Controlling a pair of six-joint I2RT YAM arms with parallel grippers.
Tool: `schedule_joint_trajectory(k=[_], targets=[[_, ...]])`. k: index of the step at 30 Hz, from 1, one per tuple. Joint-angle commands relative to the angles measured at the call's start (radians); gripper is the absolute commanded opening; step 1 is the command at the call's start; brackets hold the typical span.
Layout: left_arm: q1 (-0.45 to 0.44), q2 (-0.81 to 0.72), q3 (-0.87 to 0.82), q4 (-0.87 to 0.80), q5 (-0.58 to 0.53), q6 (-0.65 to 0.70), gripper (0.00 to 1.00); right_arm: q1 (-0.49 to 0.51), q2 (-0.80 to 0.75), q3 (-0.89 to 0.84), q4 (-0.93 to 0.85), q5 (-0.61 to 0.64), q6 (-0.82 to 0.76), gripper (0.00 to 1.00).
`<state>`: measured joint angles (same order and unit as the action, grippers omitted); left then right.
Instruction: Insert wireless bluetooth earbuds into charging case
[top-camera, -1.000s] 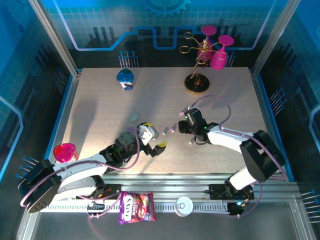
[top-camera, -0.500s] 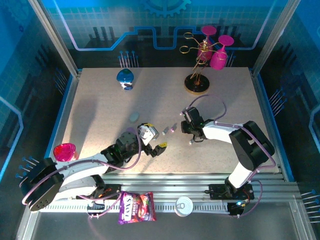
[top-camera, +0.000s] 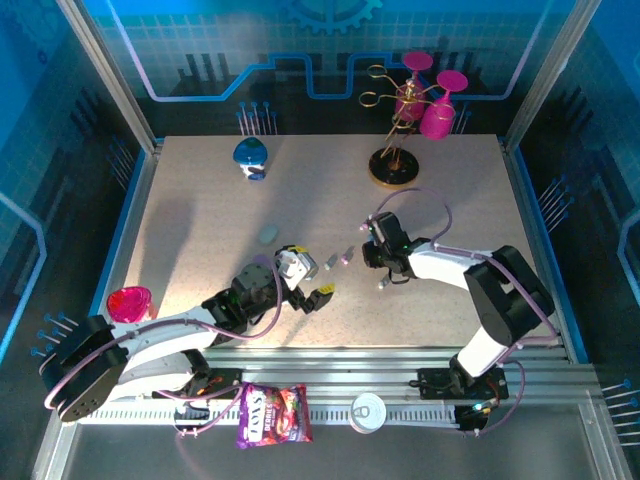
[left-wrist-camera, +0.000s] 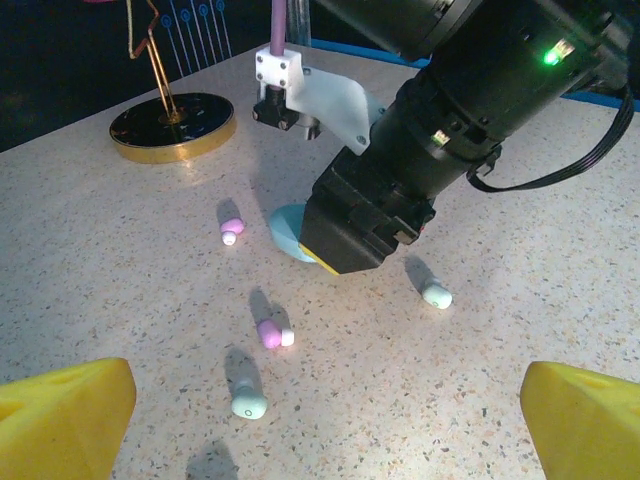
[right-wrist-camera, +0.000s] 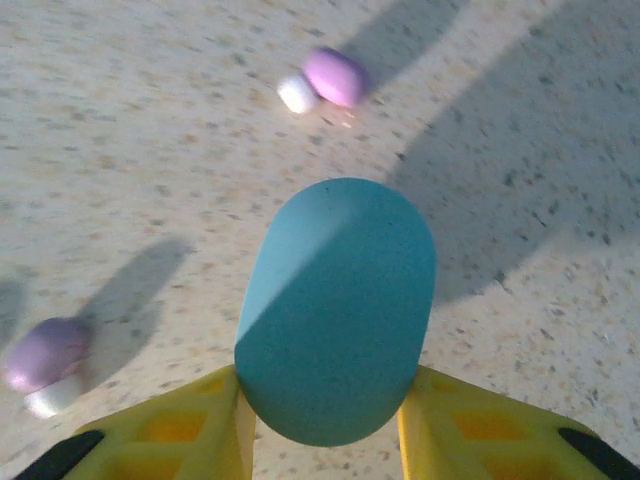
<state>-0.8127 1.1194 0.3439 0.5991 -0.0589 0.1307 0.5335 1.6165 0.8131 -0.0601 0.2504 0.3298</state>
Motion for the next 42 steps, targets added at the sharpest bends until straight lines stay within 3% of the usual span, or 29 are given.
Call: schedule_joint_trajectory(k=[1, 7, 17, 30, 36, 42], targets=[[0.004, -0.004, -0.009, 0.019, -0.020, -0.045, 0.99, -0.012, -0.089, -0.016, 0.003, -0.150, -0.179, 0.38], [0.098, -0.074, -0.031, -0.022, 0.067, -0.140, 0.99, -0.041, -0.223, -0.066, 0.015, -0.425, -0.328, 0.38], [0.224, -0.138, -0.058, -0.076, 0.280, -0.210, 1.00, -0.063, -0.316, 0.003, -0.129, -0.599, -0.441, 0.37], [0.285, 0.010, -0.021, 0.041, 0.467, -0.209, 0.99, -0.063, -0.378, 0.060, -0.221, -0.773, -0.457, 0.34], [0.329, 0.063, 0.030, 0.076, 0.723, -0.178, 0.99, -0.045, -0.391, 0.093, -0.285, -0.883, -0.483, 0.34], [0.335, 0.115, 0.130, -0.027, 0.906, -0.173, 0.98, -0.014, -0.409, 0.098, -0.302, -0.954, -0.495, 0.34]])
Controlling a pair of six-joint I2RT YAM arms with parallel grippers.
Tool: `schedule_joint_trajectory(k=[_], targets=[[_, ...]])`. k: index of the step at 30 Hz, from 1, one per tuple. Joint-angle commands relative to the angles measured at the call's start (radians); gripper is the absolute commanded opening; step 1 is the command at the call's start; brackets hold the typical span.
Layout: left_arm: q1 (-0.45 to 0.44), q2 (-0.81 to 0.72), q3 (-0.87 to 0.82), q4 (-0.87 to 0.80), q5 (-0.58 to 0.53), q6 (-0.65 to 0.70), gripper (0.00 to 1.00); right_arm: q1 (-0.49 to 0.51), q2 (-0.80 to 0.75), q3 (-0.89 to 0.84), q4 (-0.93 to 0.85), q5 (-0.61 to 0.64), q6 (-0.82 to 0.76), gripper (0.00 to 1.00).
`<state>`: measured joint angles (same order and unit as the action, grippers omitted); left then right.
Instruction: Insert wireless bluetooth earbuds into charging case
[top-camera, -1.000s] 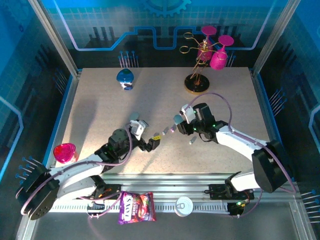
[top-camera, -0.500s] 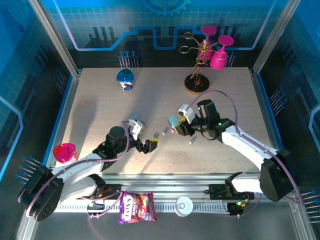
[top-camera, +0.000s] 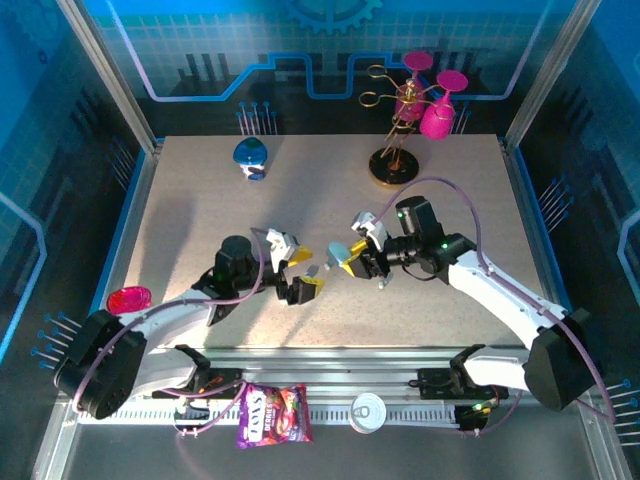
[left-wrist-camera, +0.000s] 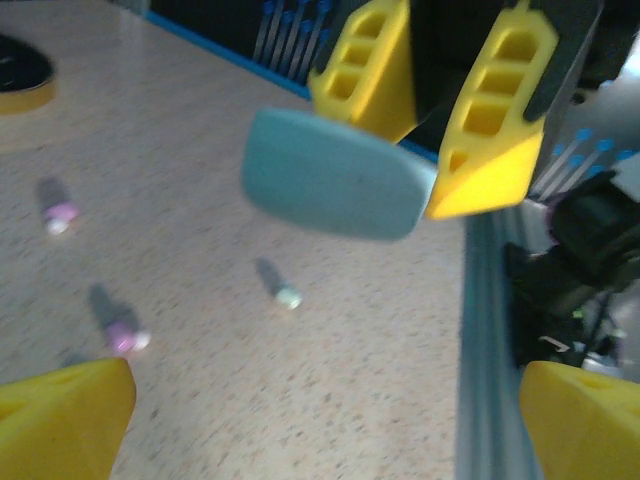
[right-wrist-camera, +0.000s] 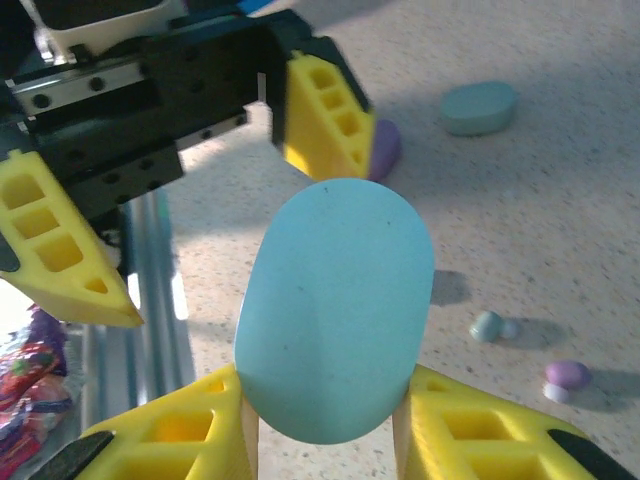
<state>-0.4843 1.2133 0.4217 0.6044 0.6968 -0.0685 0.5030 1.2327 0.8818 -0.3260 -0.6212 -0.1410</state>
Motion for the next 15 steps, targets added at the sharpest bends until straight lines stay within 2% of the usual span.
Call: schedule_joint_trajectory(k=[1, 7, 15], targets=[[0.006, 0.031, 0.065, -0.043, 0.173, 0.026, 0.97, 0.022, -0.022, 0.032, -0.038, -0.092, -0.027, 0.34], [0.000, 0.049, 0.108, -0.065, 0.265, 0.011, 0.89, 0.048, 0.003, 0.057, -0.084, -0.121, -0.059, 0.35], [-0.042, 0.048, 0.173, -0.215, 0.328, 0.077, 0.74, 0.068, 0.017, 0.065, -0.087, -0.138, -0.073, 0.35]])
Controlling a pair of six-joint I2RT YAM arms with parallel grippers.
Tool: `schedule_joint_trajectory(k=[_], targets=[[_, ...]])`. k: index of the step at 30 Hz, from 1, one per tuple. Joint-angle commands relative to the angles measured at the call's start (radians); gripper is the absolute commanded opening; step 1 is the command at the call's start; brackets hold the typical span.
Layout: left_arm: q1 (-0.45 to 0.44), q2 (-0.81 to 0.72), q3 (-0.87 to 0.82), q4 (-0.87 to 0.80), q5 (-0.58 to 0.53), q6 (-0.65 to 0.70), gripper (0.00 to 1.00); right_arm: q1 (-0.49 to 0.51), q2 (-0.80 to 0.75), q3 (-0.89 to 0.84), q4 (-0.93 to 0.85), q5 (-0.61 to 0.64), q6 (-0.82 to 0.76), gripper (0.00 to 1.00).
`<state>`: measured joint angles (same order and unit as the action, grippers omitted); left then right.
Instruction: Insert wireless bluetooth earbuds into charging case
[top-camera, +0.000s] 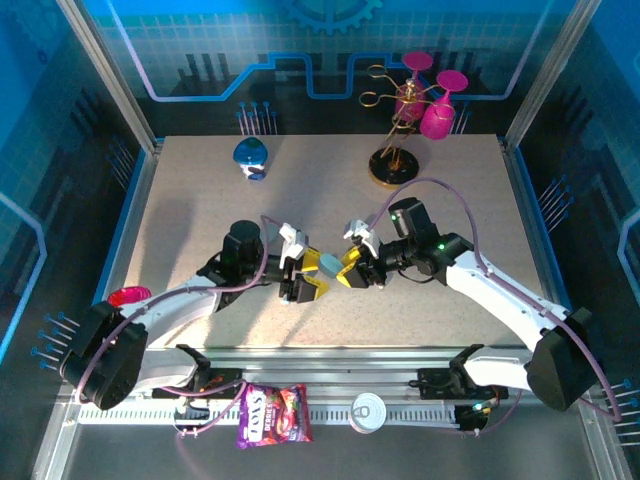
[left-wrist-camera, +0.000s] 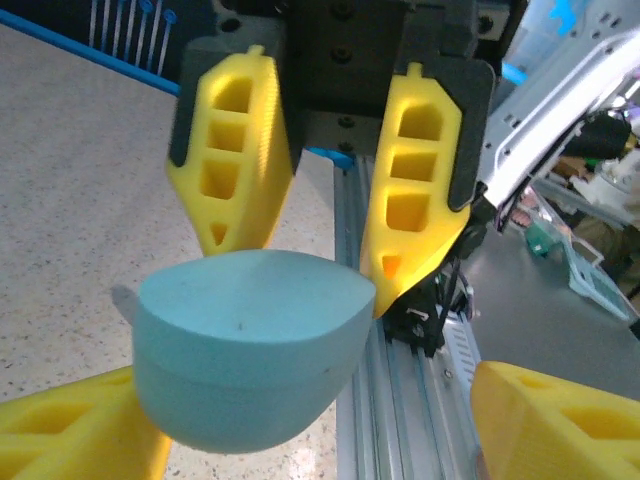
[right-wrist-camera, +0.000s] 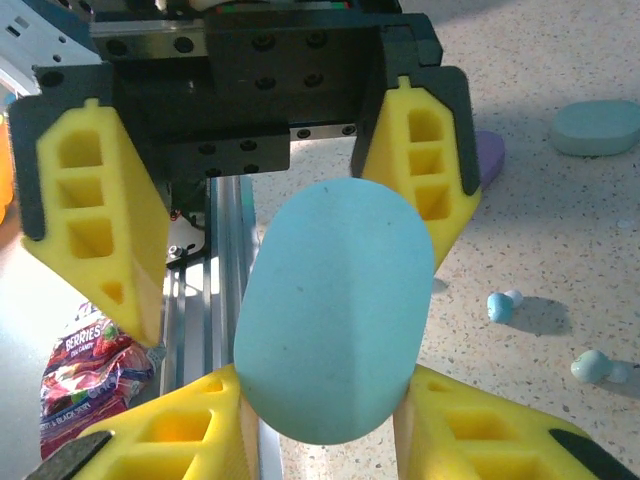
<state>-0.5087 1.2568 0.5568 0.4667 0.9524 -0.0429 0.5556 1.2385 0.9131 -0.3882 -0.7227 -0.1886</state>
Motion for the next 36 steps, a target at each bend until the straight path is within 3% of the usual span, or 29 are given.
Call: schedule_joint_trajectory(k=[1, 8, 16, 26, 36], targets=[[-0.020, 0.004, 0.041, -0.081, 0.072, 0.054, 0.74, 0.017, 0.012, 0.035, -0.030, -0.041, -0.029, 0.35], [-0.030, 0.000, 0.048, -0.083, 0.069, 0.066, 0.68, 0.018, 0.012, 0.032, -0.034, -0.053, -0.042, 0.35], [-0.030, -0.008, 0.044, -0.079, 0.018, 0.089, 0.75, 0.019, 0.010, 0.031, -0.046, -0.084, -0.048, 0.34], [-0.030, -0.008, 0.047, -0.065, 0.009, 0.092, 0.75, 0.026, 0.035, 0.052, -0.104, -0.109, -0.082, 0.33], [-0.030, -0.003, 0.051, -0.069, 0.032, 0.087, 0.53, 0.029, 0.041, 0.056, -0.112, -0.106, -0.088, 0.33]])
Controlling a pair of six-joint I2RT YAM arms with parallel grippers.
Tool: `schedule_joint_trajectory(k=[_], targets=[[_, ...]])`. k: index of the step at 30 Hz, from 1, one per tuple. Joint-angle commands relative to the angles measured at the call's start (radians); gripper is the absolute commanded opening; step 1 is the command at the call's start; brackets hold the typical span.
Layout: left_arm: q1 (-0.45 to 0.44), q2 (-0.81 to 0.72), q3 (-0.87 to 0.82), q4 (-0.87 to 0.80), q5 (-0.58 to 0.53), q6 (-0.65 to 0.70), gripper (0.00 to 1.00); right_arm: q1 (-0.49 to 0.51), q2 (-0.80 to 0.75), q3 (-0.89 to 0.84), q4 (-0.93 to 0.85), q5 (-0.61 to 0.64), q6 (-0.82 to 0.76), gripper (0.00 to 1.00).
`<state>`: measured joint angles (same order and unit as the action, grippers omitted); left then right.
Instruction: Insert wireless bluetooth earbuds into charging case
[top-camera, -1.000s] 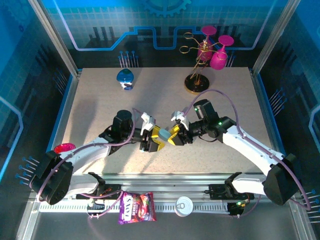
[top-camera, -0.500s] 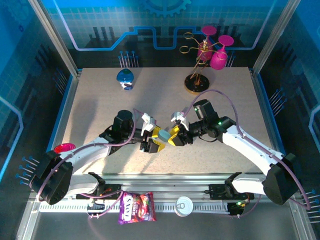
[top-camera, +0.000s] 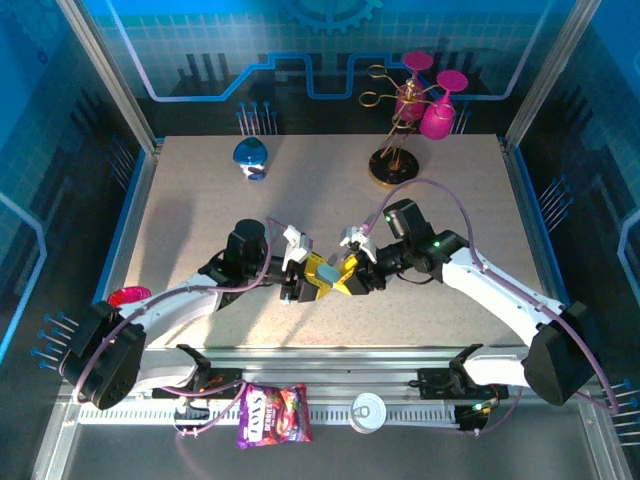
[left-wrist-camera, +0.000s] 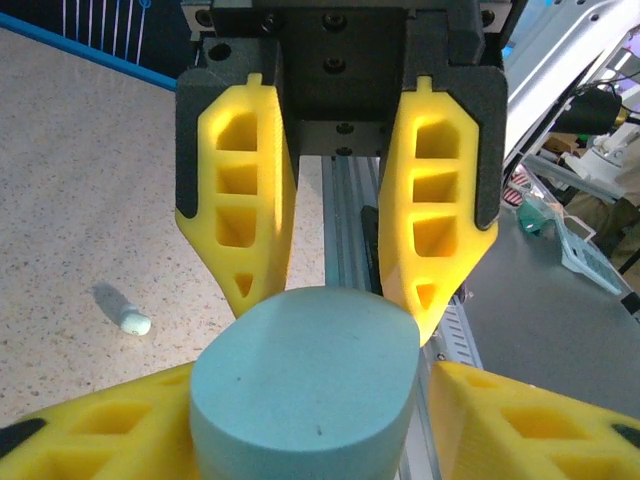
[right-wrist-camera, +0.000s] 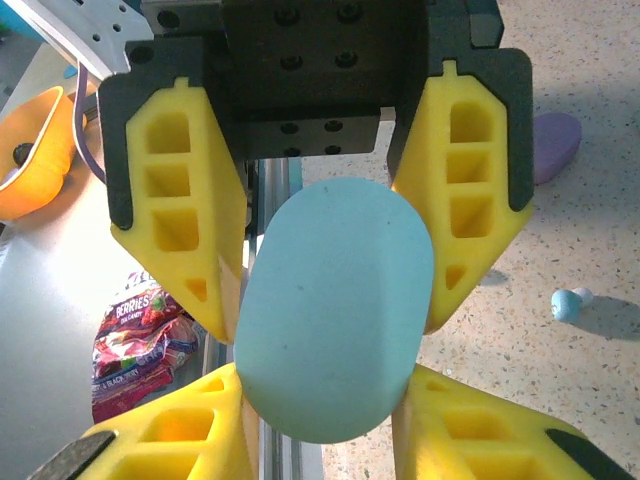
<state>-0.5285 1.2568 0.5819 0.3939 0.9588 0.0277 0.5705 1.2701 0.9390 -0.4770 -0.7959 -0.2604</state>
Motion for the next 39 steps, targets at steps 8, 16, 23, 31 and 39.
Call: schedule_joint_trajectory(k=[8, 16, 23, 31, 39], targets=[[-0.009, -0.009, 0.014, 0.032, 0.024, -0.002, 0.34, 0.014, -0.023, 0.016, 0.040, -0.010, 0.030, 0.47], [-0.011, -0.010, -0.034, 0.298, 0.013, -0.168, 0.25, -0.003, -0.137, -0.128, 0.334, 0.025, 0.167, 0.59], [-0.014, -0.035, -0.040, 0.338, 0.021, -0.196, 0.24, -0.018, -0.130, -0.155, 0.459, -0.021, 0.249, 0.56], [-0.018, -0.051, -0.051, 0.332, 0.029, -0.197, 0.25, -0.029, -0.115, -0.151, 0.467, -0.093, 0.261, 0.30], [-0.018, -0.054, -0.049, 0.323, 0.028, -0.187, 0.53, -0.034, -0.143, -0.152, 0.431, -0.082, 0.243, 0.25]])
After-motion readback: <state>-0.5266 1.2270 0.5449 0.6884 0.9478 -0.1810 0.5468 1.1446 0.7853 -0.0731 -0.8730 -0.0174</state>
